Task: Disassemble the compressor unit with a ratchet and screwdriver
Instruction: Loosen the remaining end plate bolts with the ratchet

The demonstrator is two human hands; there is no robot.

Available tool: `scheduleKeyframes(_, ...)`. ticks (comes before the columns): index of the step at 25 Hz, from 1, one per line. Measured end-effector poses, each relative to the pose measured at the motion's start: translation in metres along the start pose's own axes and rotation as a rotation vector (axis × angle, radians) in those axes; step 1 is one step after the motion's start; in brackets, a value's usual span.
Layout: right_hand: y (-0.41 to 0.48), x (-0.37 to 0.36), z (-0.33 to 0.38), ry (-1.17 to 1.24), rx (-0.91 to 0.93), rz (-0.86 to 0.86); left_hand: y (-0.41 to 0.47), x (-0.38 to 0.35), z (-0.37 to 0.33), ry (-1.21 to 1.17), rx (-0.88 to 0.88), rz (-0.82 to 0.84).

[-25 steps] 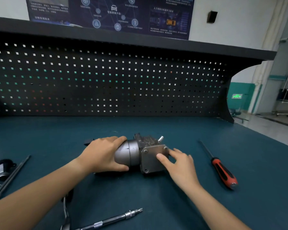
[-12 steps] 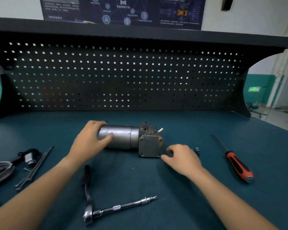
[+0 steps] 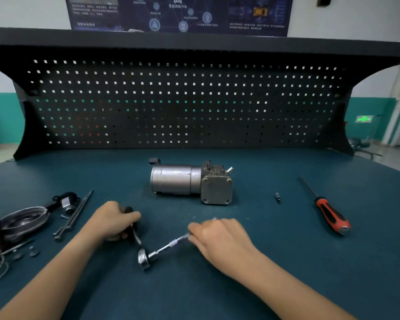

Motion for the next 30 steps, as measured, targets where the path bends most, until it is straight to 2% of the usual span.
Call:
scheduleKeyframes(1,0.0,0.012,-0.003,0.015,-0.034,-0.162,-0.002,0.003,0.002,-0.209,0.01,0.03)
scheduleKeyframes(2,0.0,0.017,-0.013,0.134,-0.131,-0.3,-0.005,0.008,0.001,-0.413,0.007,0.056)
scheduleKeyframes(4,0.0,0.003,-0.049,0.637,-0.468,-0.506,-0.017,0.017,-0.01,-0.651,-0.084,0.057)
scheduleKeyframes(6,-0.001,-0.027,-0.075,1.103,-0.832,-0.724,-0.041,0.025,-0.031,-0.67,-0.302,-0.036)
scheduleKeyframes(7,0.001,-0.043,-0.08,1.238,-0.951,-0.8,-0.058,0.028,-0.042,-0.634,-0.422,-0.103)
scheduleKeyframes(10,0.004,-0.076,-0.076,1.558,-1.12,-0.984,-0.098,0.029,-0.061,-0.531,-0.666,-0.205)
scheduleKeyframes(12,0.002,-0.093,-0.072,1.738,-1.165,-0.995,-0.106,0.028,-0.064,-0.536,-0.717,-0.181)
scheduleKeyframes(14,0.003,-0.097,-0.072,1.812,-1.136,-0.912,-0.106,0.028,-0.064,-0.547,-0.71,-0.15)
scheduleKeyframes(17,0.006,-0.097,-0.073,1.81,-1.076,-0.811,-0.104,0.026,-0.063,-0.511,-0.715,-0.14)
scheduleKeyframes(21,0.009,-0.099,-0.073,1.855,-1.071,-0.757,-0.101,0.023,-0.061,-0.477,-0.703,-0.154)
scheduleKeyframes(30,0.013,-0.101,-0.077,1.864,-1.015,-0.77,-0.104,0.018,-0.061,-0.468,-0.706,-0.157)
Point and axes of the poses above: each hand's wrist, its own y-axis towards the middle knuckle, its own x-axis out of the back of the hand, z = x × y, the point moved 9 cm from there along y, towards the middle knuckle, and after that the axes turned 15 degrees about x, right-handed, at the moved point
